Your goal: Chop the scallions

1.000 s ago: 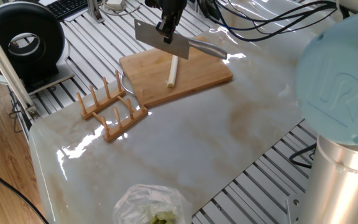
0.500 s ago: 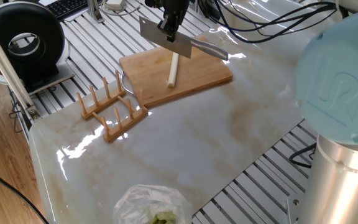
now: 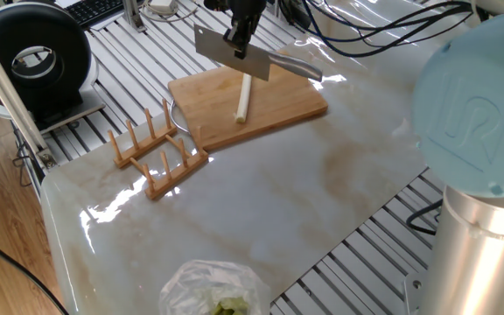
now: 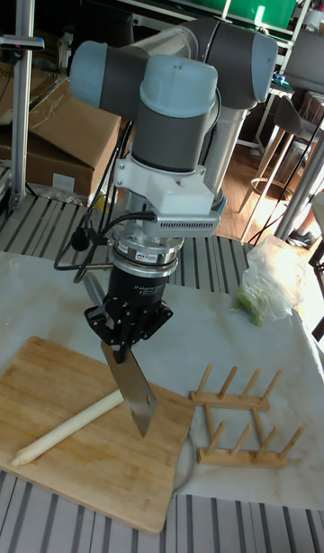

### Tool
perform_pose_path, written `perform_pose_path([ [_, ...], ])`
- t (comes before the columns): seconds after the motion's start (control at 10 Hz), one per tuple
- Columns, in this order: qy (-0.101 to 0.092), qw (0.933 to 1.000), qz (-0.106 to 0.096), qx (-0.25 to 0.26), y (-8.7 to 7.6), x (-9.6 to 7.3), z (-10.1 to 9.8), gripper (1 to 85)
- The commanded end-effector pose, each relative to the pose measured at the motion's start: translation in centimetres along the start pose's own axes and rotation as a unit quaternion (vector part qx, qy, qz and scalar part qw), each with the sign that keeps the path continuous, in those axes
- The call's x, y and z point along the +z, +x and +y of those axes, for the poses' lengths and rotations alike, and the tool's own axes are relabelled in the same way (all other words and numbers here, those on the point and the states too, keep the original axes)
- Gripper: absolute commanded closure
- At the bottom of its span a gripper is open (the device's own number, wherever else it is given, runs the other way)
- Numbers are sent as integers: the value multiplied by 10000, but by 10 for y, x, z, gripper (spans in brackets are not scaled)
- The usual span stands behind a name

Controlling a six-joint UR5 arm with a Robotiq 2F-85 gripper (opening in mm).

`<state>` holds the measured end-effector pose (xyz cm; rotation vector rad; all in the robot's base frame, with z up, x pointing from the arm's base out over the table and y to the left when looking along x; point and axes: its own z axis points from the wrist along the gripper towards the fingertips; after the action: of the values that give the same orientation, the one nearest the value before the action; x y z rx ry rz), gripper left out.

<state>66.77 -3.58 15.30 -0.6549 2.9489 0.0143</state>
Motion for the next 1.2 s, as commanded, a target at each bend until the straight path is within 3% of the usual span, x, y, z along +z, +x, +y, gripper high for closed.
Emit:
perform_pose_path([
  [0.0,-196,9986,-47,-490,-5,6,0,843],
  [0.1,-388,9951,190,-887,6,12,8,843],
  [0.2,-329,9907,375,-1266,16,20,7,843],
  [0.4,-431,9860,324,-1577,23,30,13,843],
  [0.5,-370,9854,394,-1614,28,32,8,843],
  [0.6,-240,9864,398,-1576,29,35,-1,843],
  [0.8,-205,9880,338,-1493,27,44,-9,843],
  [1.1,-331,9914,383,-1205,30,56,-9,843],
])
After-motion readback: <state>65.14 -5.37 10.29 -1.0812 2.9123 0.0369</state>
